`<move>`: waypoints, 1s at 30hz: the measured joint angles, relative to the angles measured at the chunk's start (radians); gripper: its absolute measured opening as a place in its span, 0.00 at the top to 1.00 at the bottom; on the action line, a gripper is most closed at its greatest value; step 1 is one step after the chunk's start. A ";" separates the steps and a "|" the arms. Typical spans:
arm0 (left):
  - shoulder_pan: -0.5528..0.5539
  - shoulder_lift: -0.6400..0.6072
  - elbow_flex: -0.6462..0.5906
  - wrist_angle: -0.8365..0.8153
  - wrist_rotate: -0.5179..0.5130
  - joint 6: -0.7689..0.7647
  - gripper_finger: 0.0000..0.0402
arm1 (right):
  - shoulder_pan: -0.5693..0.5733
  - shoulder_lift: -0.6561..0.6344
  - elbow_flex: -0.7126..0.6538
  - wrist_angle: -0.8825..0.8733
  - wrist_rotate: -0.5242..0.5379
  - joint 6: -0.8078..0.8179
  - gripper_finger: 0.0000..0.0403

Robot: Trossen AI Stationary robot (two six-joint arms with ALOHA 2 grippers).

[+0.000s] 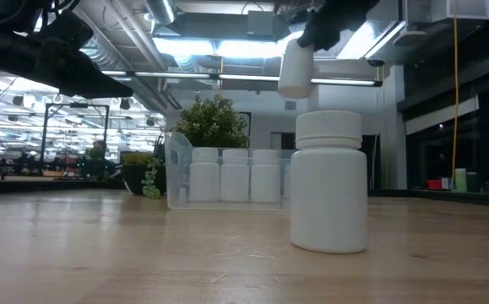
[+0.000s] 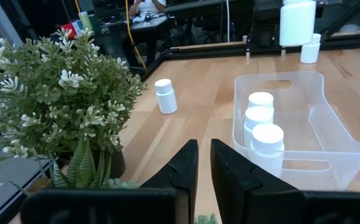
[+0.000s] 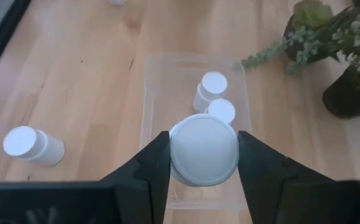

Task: Pick and place pill bottles into a basket
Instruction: Put the pill bottle into the bin

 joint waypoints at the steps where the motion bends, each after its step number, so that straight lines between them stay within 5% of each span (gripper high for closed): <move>1: 0.000 0.000 0.000 0.000 0.000 0.000 0.90 | 0.000 0.014 0.014 -0.019 0.000 0.000 0.63; 19: 0.000 0.000 0.000 0.000 0.000 0.000 0.91 | -0.001 0.159 0.027 -0.043 0.053 -0.024 0.63; 30: 0.000 0.000 0.000 0.000 0.000 0.000 0.90 | -0.002 0.157 -0.087 0.043 0.108 0.044 0.63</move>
